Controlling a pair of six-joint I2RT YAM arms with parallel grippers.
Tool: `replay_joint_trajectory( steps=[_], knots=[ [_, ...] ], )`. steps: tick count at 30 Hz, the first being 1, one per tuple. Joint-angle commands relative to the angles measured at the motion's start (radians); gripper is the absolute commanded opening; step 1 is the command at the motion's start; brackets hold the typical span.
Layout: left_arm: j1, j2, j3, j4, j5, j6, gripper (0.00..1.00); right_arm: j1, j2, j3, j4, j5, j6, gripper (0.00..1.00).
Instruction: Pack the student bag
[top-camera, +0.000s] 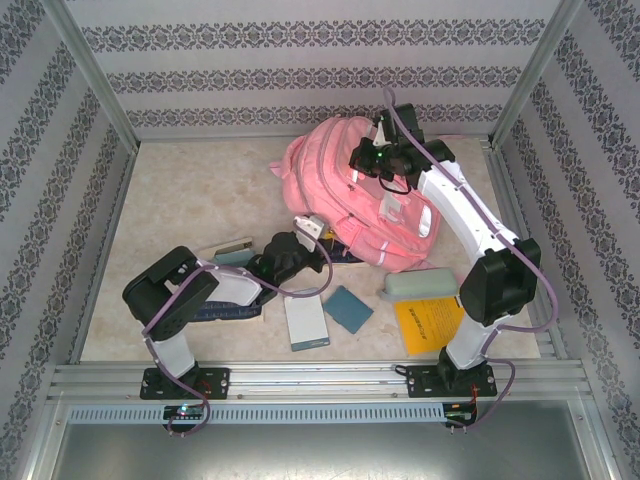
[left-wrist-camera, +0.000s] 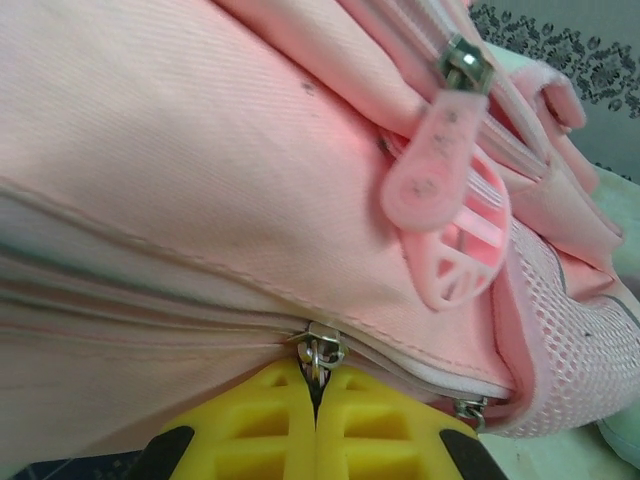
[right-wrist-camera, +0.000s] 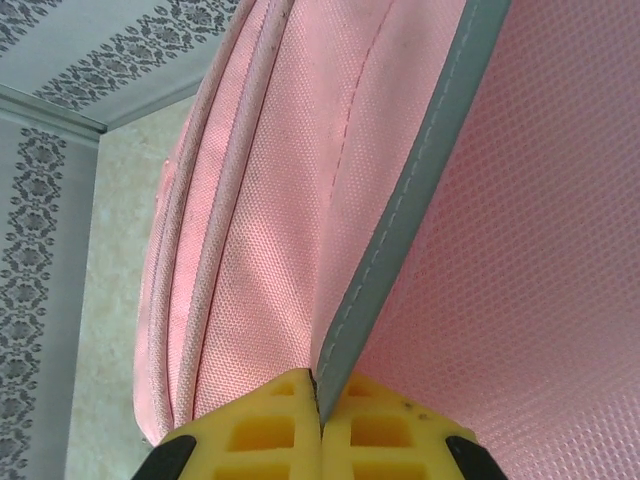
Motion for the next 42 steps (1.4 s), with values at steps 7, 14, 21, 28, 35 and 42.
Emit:
replay_joint_trajectory(
  steps=[7,14,21,28,35,42],
  knots=[
    [0.067,-0.097,-0.011,-0.067,-0.032,-0.053,0.00,0.043,-0.040,0.054,-0.031,0.081,-0.125,0.00],
    [0.119,-0.172,0.008,-0.189,-0.043,-0.087,0.00,0.076,-0.040,0.064,-0.054,0.148,-0.224,0.00],
    [0.131,-0.241,0.109,-0.481,0.068,-0.126,0.00,0.112,0.018,0.162,-0.137,0.247,-0.337,0.00],
    [0.125,-0.314,0.104,-0.565,0.160,-0.221,0.00,0.181,0.089,0.316,-0.264,0.407,-0.327,0.56],
    [0.123,-0.310,0.161,-0.686,0.208,-0.297,0.00,0.195,-0.058,0.251,-0.293,0.505,-0.193,0.70],
    [0.121,-0.321,0.236,-0.704,0.267,-0.387,0.00,0.193,-0.365,-0.113,-0.260,0.520,0.225,0.41]
  ],
)
